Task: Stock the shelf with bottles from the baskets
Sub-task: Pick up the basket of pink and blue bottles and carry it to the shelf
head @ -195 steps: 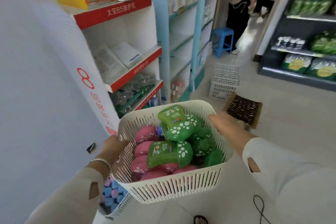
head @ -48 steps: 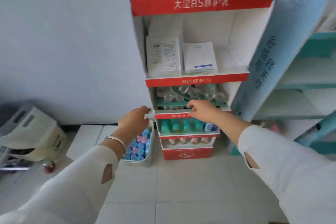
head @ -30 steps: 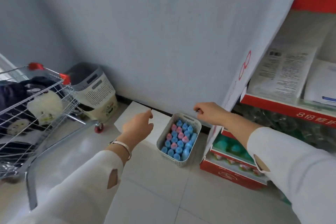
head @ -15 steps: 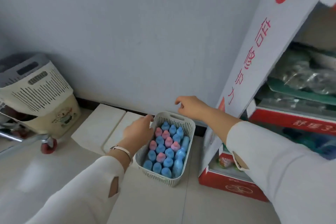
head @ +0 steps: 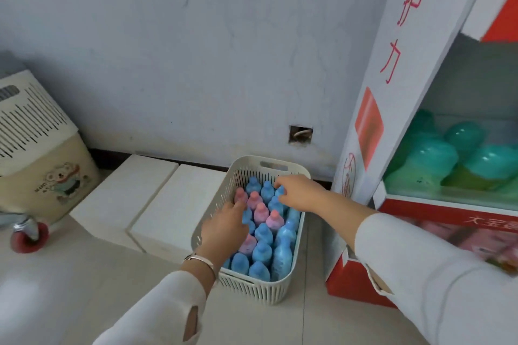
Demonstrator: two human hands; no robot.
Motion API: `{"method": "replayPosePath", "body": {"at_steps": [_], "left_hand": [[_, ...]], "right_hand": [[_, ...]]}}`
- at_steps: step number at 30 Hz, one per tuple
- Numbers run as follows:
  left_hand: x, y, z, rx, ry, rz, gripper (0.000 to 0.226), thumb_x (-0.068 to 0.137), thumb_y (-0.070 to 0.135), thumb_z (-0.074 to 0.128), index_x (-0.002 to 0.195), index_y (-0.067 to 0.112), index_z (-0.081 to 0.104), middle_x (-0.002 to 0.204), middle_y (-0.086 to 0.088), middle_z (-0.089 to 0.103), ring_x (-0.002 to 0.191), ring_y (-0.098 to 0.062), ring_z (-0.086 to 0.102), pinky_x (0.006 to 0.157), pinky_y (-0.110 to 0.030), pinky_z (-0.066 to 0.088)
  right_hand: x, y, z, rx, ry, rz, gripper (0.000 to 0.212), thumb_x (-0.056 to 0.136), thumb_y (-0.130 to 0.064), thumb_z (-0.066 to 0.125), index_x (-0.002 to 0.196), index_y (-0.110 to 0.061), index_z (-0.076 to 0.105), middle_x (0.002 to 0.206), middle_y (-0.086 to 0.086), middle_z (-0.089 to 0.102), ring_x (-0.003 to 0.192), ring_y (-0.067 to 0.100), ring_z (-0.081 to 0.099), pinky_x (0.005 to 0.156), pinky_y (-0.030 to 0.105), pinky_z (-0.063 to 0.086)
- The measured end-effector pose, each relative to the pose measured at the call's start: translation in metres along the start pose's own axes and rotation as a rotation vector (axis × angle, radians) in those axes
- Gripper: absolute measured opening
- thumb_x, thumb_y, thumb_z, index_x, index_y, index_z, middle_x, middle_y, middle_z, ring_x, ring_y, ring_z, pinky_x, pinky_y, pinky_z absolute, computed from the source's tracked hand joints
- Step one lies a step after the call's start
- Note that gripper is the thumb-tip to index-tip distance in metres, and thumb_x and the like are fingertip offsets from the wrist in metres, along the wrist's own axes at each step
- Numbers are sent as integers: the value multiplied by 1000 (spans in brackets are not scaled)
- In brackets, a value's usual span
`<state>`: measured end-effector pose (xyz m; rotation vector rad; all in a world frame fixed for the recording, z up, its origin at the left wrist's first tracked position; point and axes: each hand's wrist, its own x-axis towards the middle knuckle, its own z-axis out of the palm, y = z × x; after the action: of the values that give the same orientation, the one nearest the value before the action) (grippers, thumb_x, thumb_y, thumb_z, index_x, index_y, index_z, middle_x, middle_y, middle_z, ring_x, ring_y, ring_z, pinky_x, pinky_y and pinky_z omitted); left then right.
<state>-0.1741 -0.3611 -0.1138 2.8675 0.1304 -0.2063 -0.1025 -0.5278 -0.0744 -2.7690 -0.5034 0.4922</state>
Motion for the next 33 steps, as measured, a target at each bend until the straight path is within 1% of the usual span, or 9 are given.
{"method": "replayPosePath", "body": {"at_steps": [6,12,16,19,21,24,28,31,33], "left_hand": [[-4,-4,37,21,-142,31,33,91,29,44,124,24,43,127,3,52,117,-19,52,93,-37,37],[-15,-4,76,19,-198,13,30,93,31,41,122,23,43,99,10,54,109,-20,55,86,-29,36],[-31,-11,82,135,-395,68,35,97,33,34,130,29,44,128,6,54,121,-19,46,107,-46,26],[-42,-16,88,169,-425,112,39,99,40,27,122,29,56,116,3,54,119,-18,44,111,-45,14],[-46,-19,84,128,-397,75,38,99,39,29,117,24,59,103,2,53,116,-18,48,110,-40,16],[-49,-23,80,84,-362,15,32,98,25,38,129,26,46,111,-2,53,116,-23,46,105,-46,27],[-54,-42,73,27,-414,-30,47,94,53,34,95,18,66,63,13,43,89,-14,49,101,-37,33],[-59,-71,73,80,-525,-95,45,93,53,35,63,23,52,69,9,61,86,-12,54,98,-36,38],[-63,-86,71,56,-667,-147,48,92,48,38,56,19,53,79,-1,72,78,-13,59,96,-36,46]], "right_hand": [[6,12,23,-16,-18,22,40,91,-22,50,131,-20,48,126,9,55,109,25,56,89,36,47],[11,20,53,-45,-81,29,36,92,-24,49,127,-18,50,114,10,58,101,26,57,89,41,49],[11,19,65,-64,-112,8,34,92,-24,47,125,-17,52,112,11,58,101,27,57,85,38,48],[14,18,72,-76,-117,6,37,90,-23,49,126,-17,51,113,9,57,101,26,57,89,40,49],[15,15,78,-88,-114,-2,36,91,-23,49,126,-16,50,116,9,58,103,26,57,91,41,48],[13,10,87,-125,-120,-26,31,93,-23,47,122,-14,52,113,10,58,102,26,56,86,38,48],[15,5,94,-140,-167,-38,35,90,-25,51,124,-19,51,108,5,58,99,24,56,81,35,46],[19,-1,96,-146,-159,-40,36,90,-25,53,126,-22,51,105,4,56,99,23,56,83,34,46],[23,-4,98,-147,-135,-41,35,90,-23,51,125,-21,53,117,8,58,106,25,56,91,36,47]]}}
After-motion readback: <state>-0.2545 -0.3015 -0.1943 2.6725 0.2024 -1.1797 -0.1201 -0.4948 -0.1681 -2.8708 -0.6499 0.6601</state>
